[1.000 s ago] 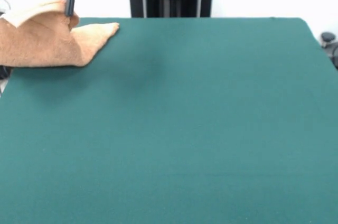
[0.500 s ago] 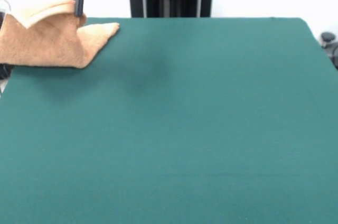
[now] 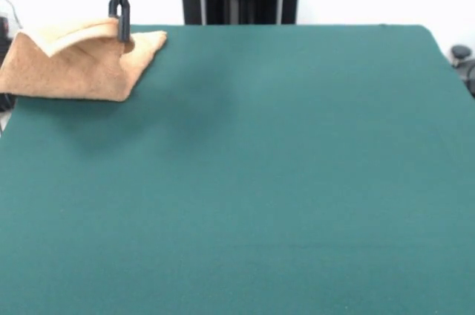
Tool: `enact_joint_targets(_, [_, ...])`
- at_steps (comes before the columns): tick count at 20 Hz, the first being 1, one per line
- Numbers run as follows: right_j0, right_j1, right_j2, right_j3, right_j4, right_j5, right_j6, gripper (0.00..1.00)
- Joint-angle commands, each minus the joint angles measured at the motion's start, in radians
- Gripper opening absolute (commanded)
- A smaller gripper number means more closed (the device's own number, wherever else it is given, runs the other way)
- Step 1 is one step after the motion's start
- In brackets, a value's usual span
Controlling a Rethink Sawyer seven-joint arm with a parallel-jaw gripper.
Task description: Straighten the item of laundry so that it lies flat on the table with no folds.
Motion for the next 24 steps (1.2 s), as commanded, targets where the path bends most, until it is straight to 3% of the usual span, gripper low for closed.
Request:
enact_joint_targets(1, [-0.060, -0.007, 0.223, 0.062, 0.244, -0.141, -0.277, 0.00])
enact_joint_targets(6, [-0.078, 0.011, 0.203, 0.067, 0.367, -0.219, -0.455, 0.00])
enact_joint_targets(11, [-0.076, 0.032, 0.191, 0.060, 0.414, -0.263, -0.476, 0.00])
enact_joint_targets(24, [-0.091, 0.054, 0.198, 0.096, 0.531, -0.286, -0.361, 0.00])
